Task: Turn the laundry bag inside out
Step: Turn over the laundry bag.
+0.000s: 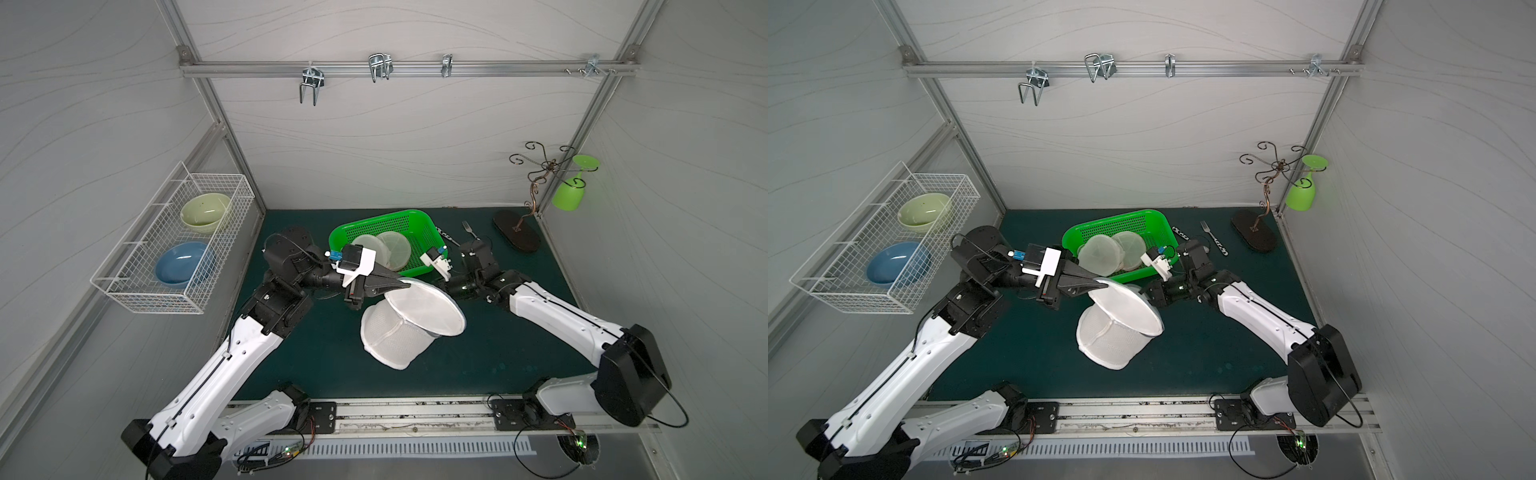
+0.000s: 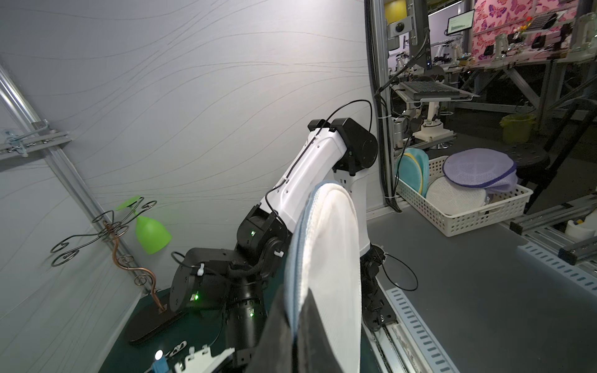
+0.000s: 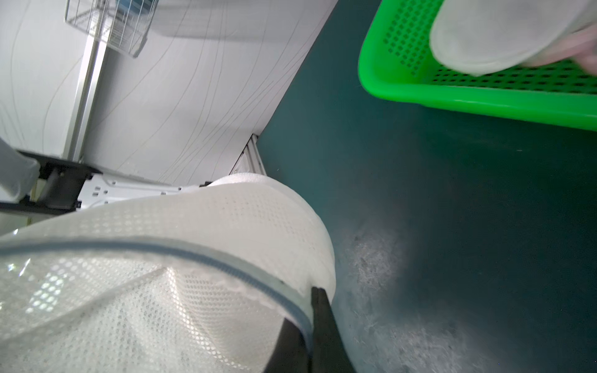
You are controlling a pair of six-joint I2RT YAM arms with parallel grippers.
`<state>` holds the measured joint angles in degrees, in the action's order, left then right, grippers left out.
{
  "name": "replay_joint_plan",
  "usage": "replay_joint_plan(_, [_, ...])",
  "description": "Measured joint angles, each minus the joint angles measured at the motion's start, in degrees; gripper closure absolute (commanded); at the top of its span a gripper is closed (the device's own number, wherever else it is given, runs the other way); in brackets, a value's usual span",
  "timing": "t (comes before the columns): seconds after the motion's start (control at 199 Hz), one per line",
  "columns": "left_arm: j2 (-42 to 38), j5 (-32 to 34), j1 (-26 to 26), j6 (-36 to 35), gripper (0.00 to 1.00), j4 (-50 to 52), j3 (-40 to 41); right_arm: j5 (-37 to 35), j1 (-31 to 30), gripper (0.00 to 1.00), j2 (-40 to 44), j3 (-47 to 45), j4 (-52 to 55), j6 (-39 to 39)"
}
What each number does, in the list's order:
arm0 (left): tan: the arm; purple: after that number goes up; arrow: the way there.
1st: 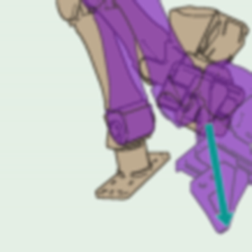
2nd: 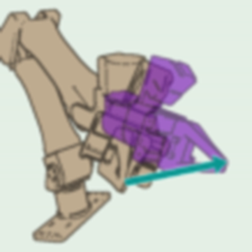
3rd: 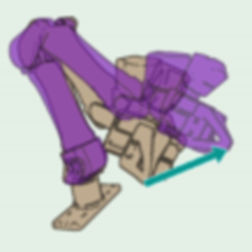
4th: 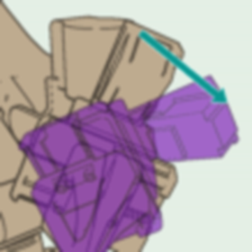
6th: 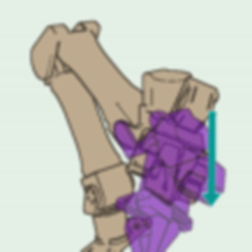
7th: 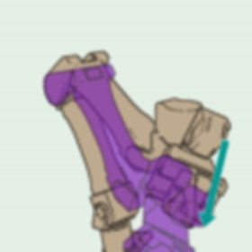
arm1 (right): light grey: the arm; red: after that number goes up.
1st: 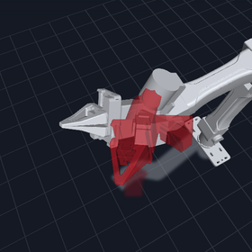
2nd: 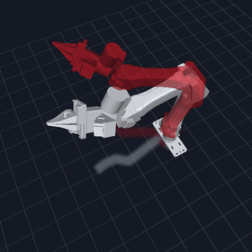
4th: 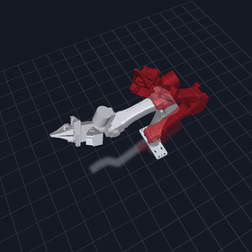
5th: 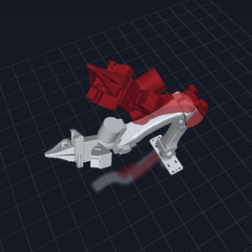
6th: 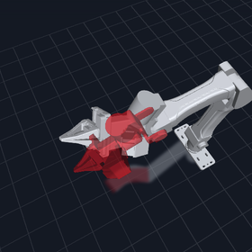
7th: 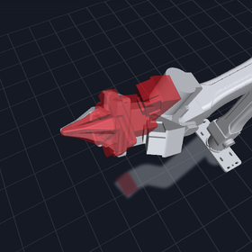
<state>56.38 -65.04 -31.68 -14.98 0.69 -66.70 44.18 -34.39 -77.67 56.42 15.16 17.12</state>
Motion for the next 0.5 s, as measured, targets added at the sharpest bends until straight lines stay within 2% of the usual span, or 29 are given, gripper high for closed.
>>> replay_joint_plan(0.076, [-2.4,1.4,0.0,-0.1,0.69,0.3,2.3,-2.9,1.7,1.0,1.8,1.7,3.3,0.0])
replay_joint_plan(0.166, [-5.6,3.2,0.0,0.3,0.42,1.0,4.9,-6.4,2.2,1.0,4.4,3.8,6.7,-0.3])
replay_joint_plan(0.287, [-10.5,7.0,0.0,1.9,0.23,4.1,8.1,-13.6,2.2,1.0,7.4,7.3,12.2,-1.0])
replay_joint_plan(0.373, [-14.8,12.3,0.0,3.7,0.07,7.8,9.7,-20.5,2.2,1.0,8.0,10.7,17.2,-2.2])
replay_joint_plan(0.423, [-17.5,16.4,0.0,6.4,0.01,9.9,10.7,-24.5,2.2,1.0,8.0,12.6,19.9,-3.0])
replay_joint_plan(0.504, [-21.0,24.0,-0.1,10.3,0.01,12.6,11.8,-30.0,2.3,1.0,8.0,14.8,23.8,-3.8])
